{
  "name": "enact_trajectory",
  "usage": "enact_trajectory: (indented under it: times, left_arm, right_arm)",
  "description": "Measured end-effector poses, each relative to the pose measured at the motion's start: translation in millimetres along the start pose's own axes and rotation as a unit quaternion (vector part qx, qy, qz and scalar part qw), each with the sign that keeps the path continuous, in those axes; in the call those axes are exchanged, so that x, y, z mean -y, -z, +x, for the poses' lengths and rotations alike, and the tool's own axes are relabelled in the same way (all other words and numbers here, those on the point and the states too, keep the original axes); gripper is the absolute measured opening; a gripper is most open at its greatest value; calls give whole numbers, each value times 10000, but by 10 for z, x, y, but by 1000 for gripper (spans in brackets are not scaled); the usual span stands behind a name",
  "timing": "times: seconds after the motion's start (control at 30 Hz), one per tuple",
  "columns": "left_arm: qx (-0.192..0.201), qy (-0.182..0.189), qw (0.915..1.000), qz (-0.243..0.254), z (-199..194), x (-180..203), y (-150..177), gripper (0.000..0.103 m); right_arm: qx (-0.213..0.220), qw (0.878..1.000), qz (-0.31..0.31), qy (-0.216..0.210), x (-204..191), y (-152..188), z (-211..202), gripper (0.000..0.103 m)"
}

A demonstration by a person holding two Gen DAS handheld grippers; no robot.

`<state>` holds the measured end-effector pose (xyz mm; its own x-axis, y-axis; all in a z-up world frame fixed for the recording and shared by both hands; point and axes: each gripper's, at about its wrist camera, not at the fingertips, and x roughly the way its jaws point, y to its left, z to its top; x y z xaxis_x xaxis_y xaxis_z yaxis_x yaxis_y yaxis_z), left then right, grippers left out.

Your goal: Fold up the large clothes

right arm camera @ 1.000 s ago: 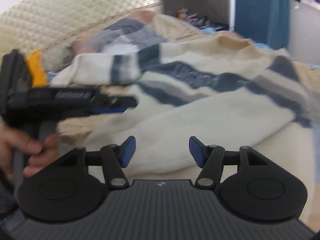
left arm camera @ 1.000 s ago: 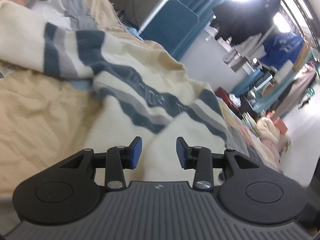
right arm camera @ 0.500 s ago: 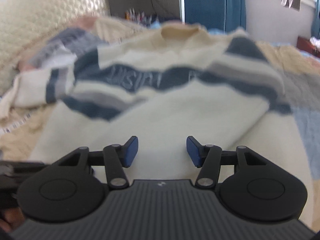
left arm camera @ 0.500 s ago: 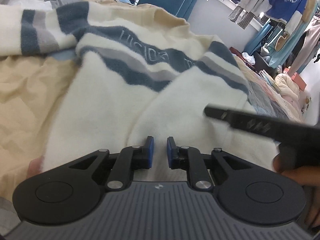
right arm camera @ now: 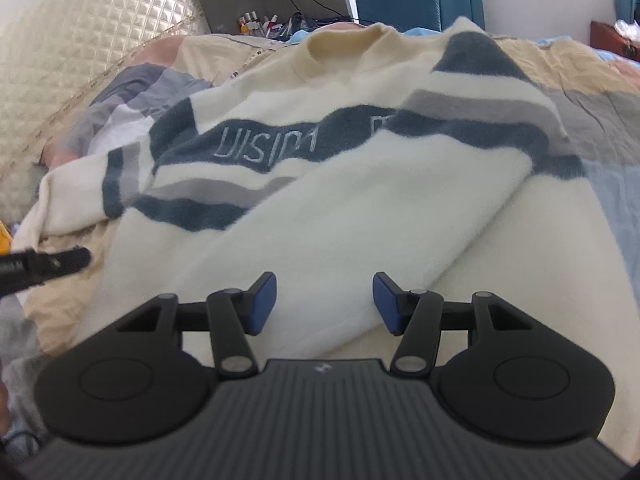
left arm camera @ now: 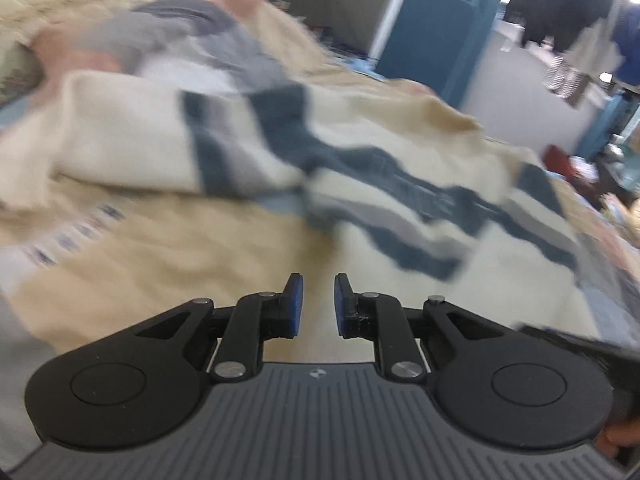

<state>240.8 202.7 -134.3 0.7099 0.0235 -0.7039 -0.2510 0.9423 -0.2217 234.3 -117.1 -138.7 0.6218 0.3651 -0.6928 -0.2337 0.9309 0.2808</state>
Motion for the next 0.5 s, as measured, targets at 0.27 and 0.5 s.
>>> enact_trajectory:
  times: [0.27,0.5]
  left_arm:
    - [14,-1427,9895,218,117,-796,-685,20]
    - [-223,-2283,9711,664,449,-1250,-991,30]
  right_arm:
    - [76,9998,194,79,62,-58,19,56]
    - [201,9996,31,179,10,-112,59,56]
